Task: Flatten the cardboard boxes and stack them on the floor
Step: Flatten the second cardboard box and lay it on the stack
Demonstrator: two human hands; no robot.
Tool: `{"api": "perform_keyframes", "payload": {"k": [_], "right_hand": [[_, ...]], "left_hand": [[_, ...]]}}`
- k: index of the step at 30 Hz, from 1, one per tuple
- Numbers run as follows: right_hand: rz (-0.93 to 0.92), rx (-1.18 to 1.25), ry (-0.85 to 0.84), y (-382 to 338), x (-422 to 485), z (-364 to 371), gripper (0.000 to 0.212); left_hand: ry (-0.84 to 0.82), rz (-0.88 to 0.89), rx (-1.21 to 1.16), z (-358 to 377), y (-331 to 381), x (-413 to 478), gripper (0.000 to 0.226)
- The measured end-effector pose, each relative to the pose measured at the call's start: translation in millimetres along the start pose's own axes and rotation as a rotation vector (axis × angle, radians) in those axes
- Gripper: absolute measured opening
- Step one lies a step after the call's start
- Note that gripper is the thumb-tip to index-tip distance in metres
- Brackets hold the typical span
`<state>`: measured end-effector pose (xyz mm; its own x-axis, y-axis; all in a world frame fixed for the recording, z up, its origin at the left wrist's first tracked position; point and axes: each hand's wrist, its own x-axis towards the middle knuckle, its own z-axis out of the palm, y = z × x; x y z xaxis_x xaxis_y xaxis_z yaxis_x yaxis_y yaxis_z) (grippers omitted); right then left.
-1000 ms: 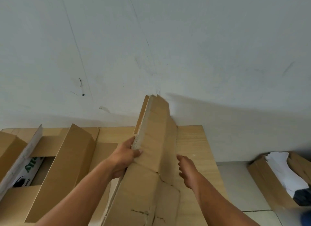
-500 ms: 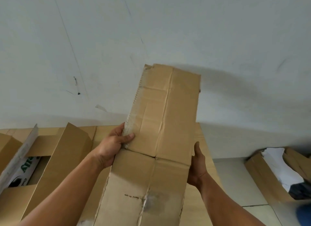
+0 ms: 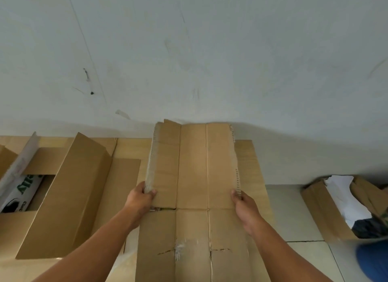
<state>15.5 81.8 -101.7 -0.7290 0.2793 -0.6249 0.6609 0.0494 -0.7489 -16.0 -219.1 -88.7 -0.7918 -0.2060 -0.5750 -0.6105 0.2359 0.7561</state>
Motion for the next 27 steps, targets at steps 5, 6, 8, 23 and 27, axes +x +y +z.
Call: {"api": "perform_keyframes", "payload": {"k": [5,6,8,23,27], "right_hand": [[-0.026,-0.185,0.077,12.5,18.7,18.7,0.027],[-0.038,-0.236,0.088,14.2,23.2,22.5,0.028],[-0.087,-0.423,0.122,18.8,31.8,30.7,0.049],[-0.846,-1.312,-0.101,62.0,25.8,101.4,0.06],[-0.827,-1.334,-0.167,78.7,35.1,110.8,0.056]], "left_hand": [[0.042,-0.048,0.044,3.6,-21.9,13.6,0.033],[0.04,-0.041,0.084,3.9,-24.4,16.1,0.04],[0.032,-0.012,0.214,5.6,-30.3,22.1,0.061],[-0.175,0.435,1.217,80.4,-90.1,37.6,0.07],[-0.122,0.442,1.241,80.8,-100.4,42.5,0.073]]}}
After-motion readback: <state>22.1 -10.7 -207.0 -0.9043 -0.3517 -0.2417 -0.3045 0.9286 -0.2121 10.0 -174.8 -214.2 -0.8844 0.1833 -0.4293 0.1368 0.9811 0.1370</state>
